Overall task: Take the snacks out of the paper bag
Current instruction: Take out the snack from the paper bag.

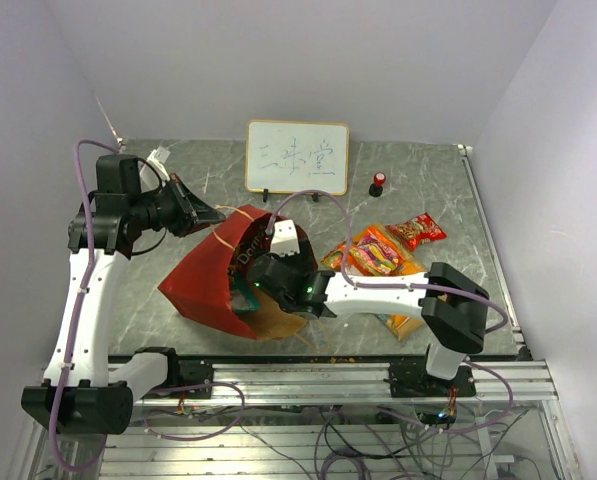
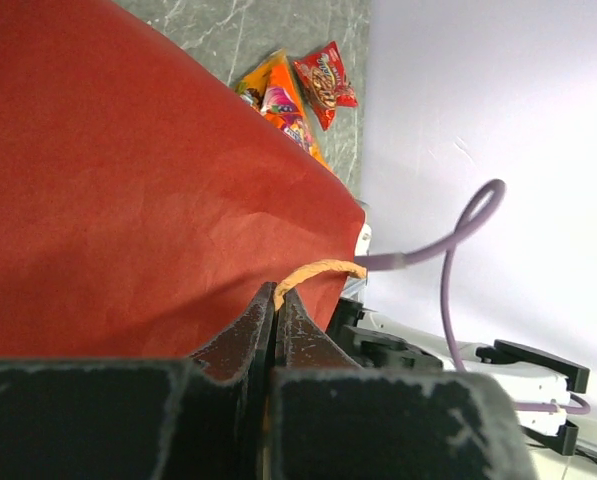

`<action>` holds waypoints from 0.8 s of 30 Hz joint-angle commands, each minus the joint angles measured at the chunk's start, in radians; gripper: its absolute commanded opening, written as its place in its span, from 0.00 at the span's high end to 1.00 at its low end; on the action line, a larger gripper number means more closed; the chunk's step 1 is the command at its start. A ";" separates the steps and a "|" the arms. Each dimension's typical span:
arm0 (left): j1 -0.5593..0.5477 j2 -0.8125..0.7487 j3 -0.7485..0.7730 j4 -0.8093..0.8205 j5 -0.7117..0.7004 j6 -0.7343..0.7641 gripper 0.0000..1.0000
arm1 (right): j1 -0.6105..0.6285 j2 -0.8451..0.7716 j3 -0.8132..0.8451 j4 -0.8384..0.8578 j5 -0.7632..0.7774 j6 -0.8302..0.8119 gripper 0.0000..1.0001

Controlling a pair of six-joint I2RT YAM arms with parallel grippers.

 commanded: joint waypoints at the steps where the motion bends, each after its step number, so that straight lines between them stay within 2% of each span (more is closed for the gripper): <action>1: 0.000 -0.006 0.007 0.037 0.045 -0.041 0.93 | -0.034 0.045 0.017 0.049 0.075 0.038 0.25; 3: -0.003 0.003 0.009 0.043 0.056 -0.058 0.93 | -0.045 0.053 -0.003 0.131 0.049 -0.021 0.24; 9: -0.023 0.035 0.019 0.062 0.052 -0.082 0.93 | -0.085 0.067 -0.159 0.512 -0.148 -0.184 0.25; 15: -0.029 0.030 0.011 0.086 0.059 -0.096 0.93 | -0.096 0.148 -0.167 0.625 -0.197 -0.212 0.26; 19: -0.035 0.010 -0.007 0.064 0.059 -0.081 0.93 | -0.105 0.186 -0.191 0.743 -0.241 -0.237 0.35; 24: -0.036 -0.015 -0.019 0.045 0.058 -0.065 0.93 | -0.106 0.229 -0.228 0.895 -0.247 -0.308 0.53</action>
